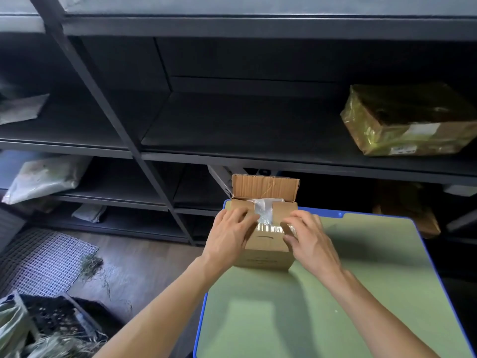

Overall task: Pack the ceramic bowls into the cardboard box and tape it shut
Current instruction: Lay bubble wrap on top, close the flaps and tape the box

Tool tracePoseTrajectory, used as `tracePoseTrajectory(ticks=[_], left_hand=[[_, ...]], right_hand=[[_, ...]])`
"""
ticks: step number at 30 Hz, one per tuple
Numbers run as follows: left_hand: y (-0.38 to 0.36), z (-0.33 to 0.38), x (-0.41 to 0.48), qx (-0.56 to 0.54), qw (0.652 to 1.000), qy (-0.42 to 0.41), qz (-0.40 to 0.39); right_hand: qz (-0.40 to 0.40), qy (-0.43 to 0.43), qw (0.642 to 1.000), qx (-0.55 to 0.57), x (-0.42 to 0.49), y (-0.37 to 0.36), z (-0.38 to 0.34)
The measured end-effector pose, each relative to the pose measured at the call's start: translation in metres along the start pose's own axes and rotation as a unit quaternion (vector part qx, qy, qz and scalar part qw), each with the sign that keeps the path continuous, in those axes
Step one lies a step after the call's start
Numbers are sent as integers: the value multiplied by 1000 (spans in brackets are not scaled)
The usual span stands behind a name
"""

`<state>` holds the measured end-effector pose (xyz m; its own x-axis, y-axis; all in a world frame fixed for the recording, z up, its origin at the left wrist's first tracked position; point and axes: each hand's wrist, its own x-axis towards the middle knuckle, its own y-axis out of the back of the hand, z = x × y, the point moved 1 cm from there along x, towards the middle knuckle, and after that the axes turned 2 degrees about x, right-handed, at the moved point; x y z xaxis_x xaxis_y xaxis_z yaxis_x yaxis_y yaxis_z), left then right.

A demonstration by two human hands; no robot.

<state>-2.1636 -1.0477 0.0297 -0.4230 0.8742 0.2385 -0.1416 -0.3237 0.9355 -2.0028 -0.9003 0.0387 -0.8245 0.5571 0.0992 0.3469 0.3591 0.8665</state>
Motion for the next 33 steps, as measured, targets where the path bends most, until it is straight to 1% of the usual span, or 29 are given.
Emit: tracePoseTrajectory(ticks=[3, 5, 6, 8, 12, 14, 16, 19, 22, 24, 26, 31, 33], left_hand=[[-6, 13, 1, -9, 999, -39, -7], [-11, 21, 4, 17, 997, -67, -22], [-13, 23, 7, 37, 996, -71, -29], [-16, 25, 11, 42, 996, -60, -41], [-17, 24, 10, 24, 997, -62, -25], [-14, 22, 7, 10, 998, -61, -19], [-8, 21, 5, -3, 999, -39, -3], [4, 20, 4, 23, 999, 0, 28], [9, 16, 4, 78, 996, 29, 16], [9, 12, 4, 87, 995, 44, 9], [5, 9, 2, 93, 995, 38, -7], [-17, -9, -19, 61, 996, 46, -40], [-22, -10, -26, 55, 996, 43, -47]], right_hand=[[-6, -4, 1000, 5, 8, 2, 0], [-23, -7, 999, -22, 19, 11, -1], [-33, 3, 998, -52, 27, 16, -3], [-46, 34, 992, -111, 43, 24, -7], [-70, 45, 984, -157, 66, 31, -11], [-59, 55, 984, -156, 67, 32, -10], [-37, 69, 987, -142, 60, 33, -10], [-6, 89, 990, -109, 39, 29, -8], [-2, 87, 993, -82, 23, 21, -5], [-10, 89, 993, -82, 16, 14, -4], [-21, 96, 991, -91, 8, 3, -1], [-9, 99, 991, -89, -6, -8, 8], [-22, 103, 990, -93, -11, -11, 9]])
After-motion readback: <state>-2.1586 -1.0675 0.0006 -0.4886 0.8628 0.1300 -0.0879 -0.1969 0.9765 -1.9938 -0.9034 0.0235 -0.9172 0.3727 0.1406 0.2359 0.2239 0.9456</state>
